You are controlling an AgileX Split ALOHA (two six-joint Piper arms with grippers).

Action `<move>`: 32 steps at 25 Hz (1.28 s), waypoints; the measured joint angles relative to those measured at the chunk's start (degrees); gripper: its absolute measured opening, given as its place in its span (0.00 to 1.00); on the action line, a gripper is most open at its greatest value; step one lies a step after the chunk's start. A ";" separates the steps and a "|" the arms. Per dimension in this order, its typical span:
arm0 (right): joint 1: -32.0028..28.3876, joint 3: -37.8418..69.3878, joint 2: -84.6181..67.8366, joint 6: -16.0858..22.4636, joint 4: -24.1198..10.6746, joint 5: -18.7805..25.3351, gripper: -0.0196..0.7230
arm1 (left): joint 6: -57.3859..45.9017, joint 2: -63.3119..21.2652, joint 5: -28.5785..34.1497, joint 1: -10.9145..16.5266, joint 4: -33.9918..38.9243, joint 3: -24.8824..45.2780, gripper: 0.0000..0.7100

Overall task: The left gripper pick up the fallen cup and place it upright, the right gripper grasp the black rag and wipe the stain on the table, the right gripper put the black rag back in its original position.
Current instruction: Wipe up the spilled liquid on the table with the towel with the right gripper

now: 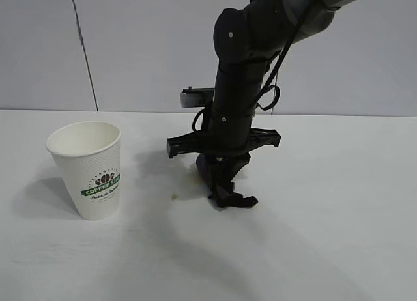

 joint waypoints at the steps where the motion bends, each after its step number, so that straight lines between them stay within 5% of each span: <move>1: 0.00 0.00 0.06 0.00 2.61 -0.41 0.17 | 0.00 0.00 0.00 0.00 0.00 0.00 0.98; 4: 0.00 0.00 0.18 0.00 7.30 -0.98 0.17 | 0.00 0.00 0.00 0.00 0.00 0.00 0.98; 13: 3.20 0.00 0.23 -0.05 8.73 -4.42 0.17 | 0.00 0.00 0.00 0.00 0.00 0.00 0.98; 25: 5.21 0.00 1.29 0.41 7.94 -6.44 0.17 | 0.00 0.00 0.00 0.00 0.00 0.00 0.98; 32: 5.21 0.00 1.19 0.43 3.38 -4.84 0.17 | 0.00 0.00 0.00 0.00 0.00 0.00 0.98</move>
